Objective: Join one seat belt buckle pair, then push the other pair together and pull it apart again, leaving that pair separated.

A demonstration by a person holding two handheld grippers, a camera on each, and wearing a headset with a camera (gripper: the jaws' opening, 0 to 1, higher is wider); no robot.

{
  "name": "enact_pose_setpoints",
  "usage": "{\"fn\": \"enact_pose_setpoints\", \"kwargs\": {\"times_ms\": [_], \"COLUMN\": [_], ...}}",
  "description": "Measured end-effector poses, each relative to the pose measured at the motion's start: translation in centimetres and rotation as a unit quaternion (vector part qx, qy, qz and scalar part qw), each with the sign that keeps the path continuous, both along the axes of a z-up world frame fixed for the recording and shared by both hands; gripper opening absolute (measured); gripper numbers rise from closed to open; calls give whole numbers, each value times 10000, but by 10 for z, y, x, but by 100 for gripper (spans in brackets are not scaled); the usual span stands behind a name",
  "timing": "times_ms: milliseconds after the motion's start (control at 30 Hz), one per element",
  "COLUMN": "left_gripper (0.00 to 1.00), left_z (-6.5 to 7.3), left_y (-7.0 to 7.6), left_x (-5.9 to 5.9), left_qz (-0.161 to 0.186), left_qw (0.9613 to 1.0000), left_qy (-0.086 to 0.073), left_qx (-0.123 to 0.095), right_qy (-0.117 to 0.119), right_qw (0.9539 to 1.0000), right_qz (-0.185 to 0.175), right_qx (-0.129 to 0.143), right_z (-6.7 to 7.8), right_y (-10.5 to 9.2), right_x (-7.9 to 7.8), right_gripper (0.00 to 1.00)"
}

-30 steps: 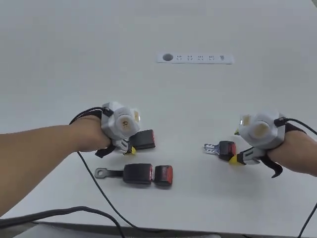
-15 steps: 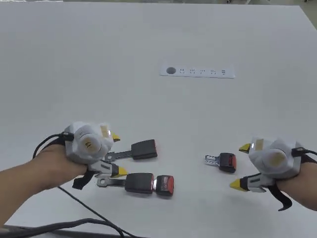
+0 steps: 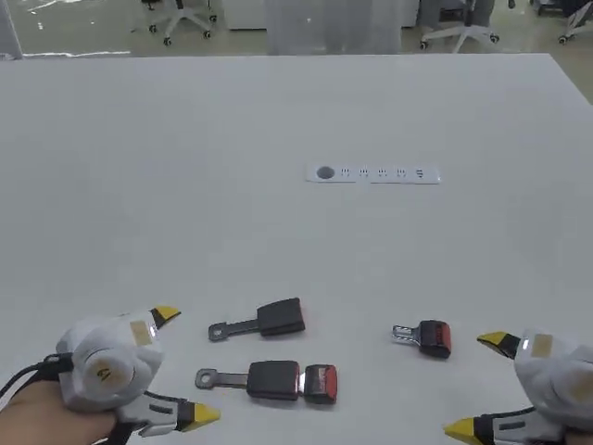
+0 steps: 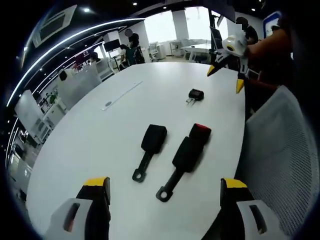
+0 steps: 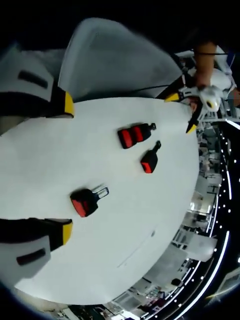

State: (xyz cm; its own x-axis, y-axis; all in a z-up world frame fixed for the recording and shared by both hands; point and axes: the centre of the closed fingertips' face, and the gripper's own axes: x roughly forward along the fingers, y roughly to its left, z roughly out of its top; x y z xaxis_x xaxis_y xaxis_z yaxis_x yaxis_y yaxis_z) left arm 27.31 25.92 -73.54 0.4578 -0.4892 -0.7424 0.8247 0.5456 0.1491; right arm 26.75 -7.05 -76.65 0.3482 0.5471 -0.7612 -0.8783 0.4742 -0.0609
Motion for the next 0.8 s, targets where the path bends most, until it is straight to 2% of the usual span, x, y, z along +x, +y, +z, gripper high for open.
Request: {"fn": "enact_pose_setpoints", "kwargs": {"times_ms": [67,133,233,300,467,600,700,800], "left_gripper": [93,93,96,100,100,100,100,100], "left_z": [1,3,6,8,10,12,14,14], "left_y": [7,12,25,32,48,53,53,53], "left_x": [-6,-10,-13,-15,-24,-34,-38,-39], "left_qz": [128,126,345,465,606,648,689,724], "left_qw": [9998,9999,9992,9986,9979,9977,9973,9970], "left_qy": [66,47,10,-17,1,71,111,92], "left_qx": [-113,-108,-214,-255,-211,-195,-219,-270], "right_qy": [-90,-121,-213,-184,-207,-138,-125,-217], "right_qw": [9999,9996,9990,9984,9977,9977,9974,9969], "right_qz": [-60,-112,-186,-339,-336,-354,-414,-371], "right_qx": [123,214,338,412,555,558,580,652], "right_z": [5,9,13,14,15,11,14,20], "right_y": [-2,-5,-11,-17,-24,-29,-29,-26], "right_x": [0,-2,-3,-5,-14,-18,-19,-19], "right_gripper": [86,89,93,95,100,100,100,100]}}
